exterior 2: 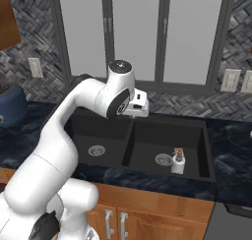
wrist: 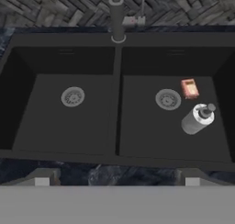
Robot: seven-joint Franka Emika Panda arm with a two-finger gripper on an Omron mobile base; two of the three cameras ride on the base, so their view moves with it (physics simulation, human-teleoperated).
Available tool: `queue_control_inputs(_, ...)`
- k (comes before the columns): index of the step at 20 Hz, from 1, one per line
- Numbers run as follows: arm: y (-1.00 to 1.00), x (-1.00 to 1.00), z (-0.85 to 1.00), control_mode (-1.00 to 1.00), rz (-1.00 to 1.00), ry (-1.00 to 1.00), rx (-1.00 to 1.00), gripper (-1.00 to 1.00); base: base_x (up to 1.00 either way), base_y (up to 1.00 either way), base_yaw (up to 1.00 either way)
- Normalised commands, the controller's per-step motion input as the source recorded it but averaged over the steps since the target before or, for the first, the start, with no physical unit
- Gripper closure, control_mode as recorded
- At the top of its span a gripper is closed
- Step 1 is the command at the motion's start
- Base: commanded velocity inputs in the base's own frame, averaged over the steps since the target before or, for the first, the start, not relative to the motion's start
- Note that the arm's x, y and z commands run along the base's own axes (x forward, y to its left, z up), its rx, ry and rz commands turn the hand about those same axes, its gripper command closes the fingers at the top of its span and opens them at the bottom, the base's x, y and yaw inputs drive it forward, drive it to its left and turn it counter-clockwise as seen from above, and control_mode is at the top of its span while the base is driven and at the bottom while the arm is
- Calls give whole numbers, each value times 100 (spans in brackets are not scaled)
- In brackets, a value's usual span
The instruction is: Pick up the bar soap and soap dispenser from the sink, and place them back in the cabinet, and close the cabinet door.
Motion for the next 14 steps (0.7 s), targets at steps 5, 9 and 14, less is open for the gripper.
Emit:
queue_control_inputs(5,-55,0,-22,-100,0,-8,-3,-100,0,0,0)
queue_control_inputs(9,-51,0,-25,-100,0,-4,-2,-100,0,0,0)
queue_control_inputs(14,-47,6,-27,-100,0,-2,-3,-100,0,0,0)
